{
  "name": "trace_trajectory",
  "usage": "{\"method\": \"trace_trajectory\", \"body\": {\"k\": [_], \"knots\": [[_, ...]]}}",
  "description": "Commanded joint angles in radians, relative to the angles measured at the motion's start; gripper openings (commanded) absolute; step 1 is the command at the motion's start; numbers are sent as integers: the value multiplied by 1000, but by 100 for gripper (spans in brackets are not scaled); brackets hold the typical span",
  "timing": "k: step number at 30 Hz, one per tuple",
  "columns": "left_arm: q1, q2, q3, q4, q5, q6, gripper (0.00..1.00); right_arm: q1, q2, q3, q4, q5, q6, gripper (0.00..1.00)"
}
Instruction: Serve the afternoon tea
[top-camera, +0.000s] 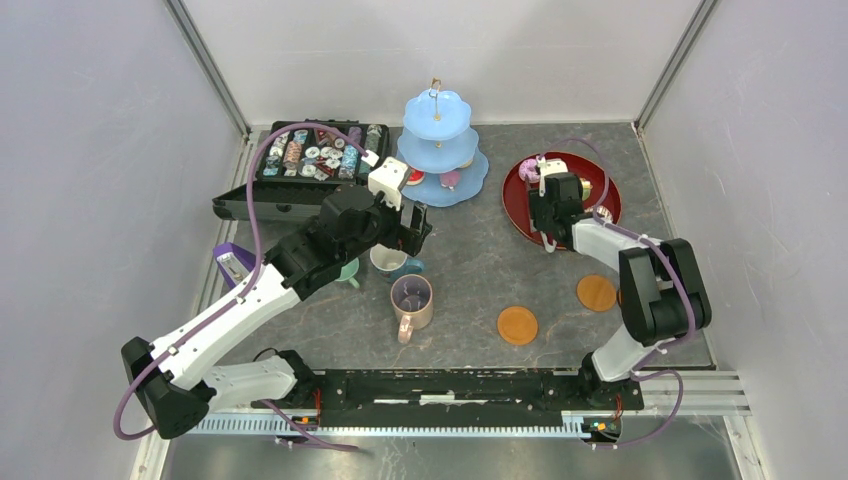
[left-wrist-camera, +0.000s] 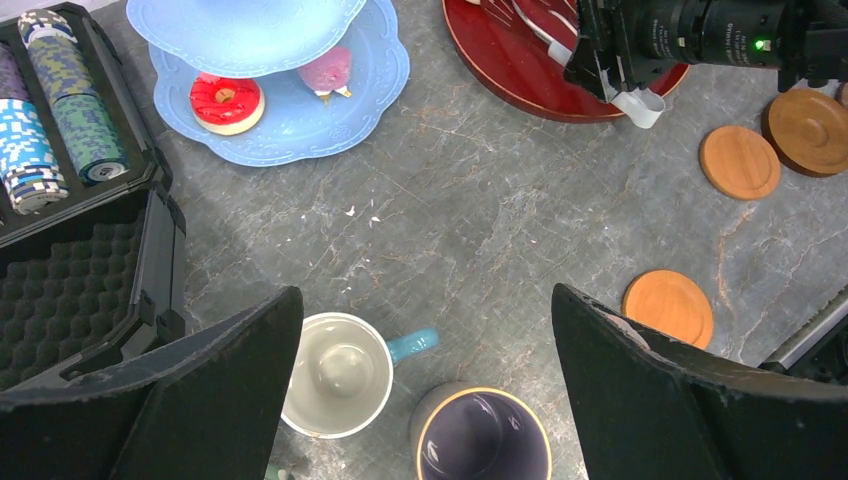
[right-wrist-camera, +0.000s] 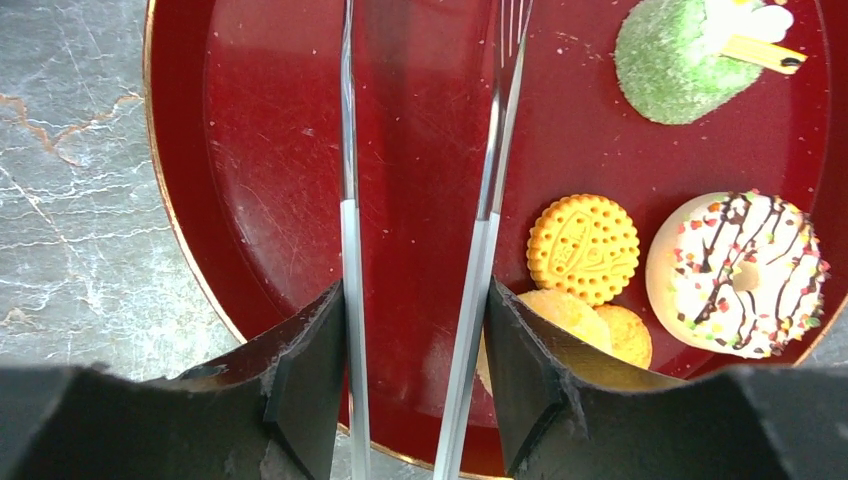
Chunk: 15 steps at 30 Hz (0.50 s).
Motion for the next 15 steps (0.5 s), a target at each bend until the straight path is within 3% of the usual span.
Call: {"method": "trace_trajectory", "body": {"k": [1,15], "knots": [[-3,-4,3,43,-22,45,100,-11,32,67,8,-33,-30,55],[-2,2,5,45,-20,43,100,-32,91,113,57,-60,-80,59]]}}
